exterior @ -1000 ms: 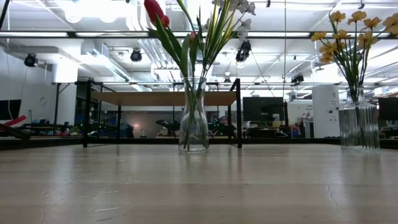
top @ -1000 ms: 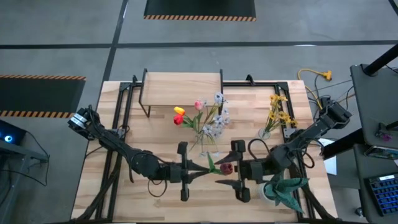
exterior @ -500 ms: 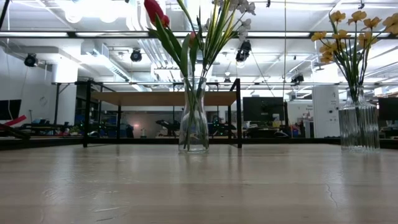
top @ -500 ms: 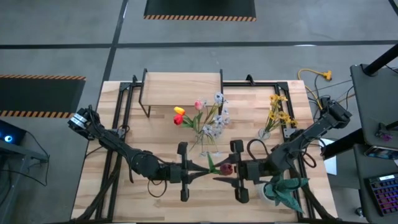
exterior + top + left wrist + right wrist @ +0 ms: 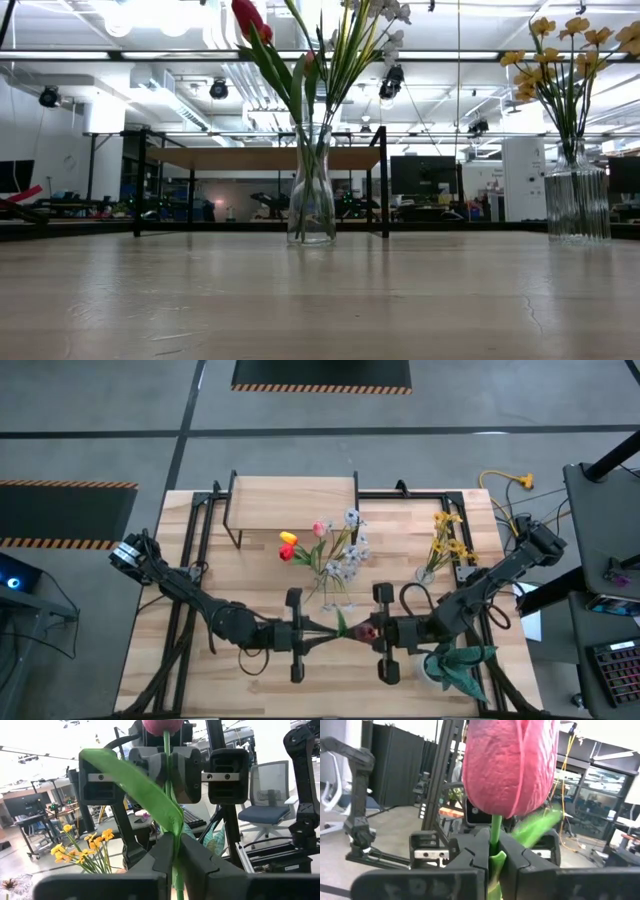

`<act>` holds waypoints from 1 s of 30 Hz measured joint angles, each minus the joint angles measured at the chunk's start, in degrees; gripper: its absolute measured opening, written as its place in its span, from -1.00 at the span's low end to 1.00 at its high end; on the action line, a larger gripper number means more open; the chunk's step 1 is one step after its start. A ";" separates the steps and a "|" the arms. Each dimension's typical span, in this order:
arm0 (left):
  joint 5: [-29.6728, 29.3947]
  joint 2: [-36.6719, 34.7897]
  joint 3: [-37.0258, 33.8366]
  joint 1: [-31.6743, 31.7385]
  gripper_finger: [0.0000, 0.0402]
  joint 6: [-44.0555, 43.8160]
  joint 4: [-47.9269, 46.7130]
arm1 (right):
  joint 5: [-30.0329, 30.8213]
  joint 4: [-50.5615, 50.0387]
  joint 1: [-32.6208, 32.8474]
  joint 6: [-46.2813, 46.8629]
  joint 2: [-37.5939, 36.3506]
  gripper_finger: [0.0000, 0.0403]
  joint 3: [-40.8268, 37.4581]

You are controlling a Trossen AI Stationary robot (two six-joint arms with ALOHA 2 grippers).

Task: Pick and place flowers into a vace then onto a shelf
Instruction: Put the dark red flower into the right transparent vase

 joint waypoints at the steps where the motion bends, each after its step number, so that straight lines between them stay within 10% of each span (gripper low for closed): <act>1: -0.04 0.00 0.00 0.00 -0.91 -0.04 0.00 | 0.60 -0.32 0.01 0.00 -0.10 -0.94 0.00; 13: -0.07 -3.25 -0.04 -1.34 -0.21 -0.22 -6.30 | 4.26 -10.66 1.33 4.47 -6.15 -0.96 -0.02; 30: -0.33 -23.72 -1.18 -3.87 -0.16 -7.48 -36.37 | 24.45 -42.27 6.22 19.15 -25.74 -0.96 -0.02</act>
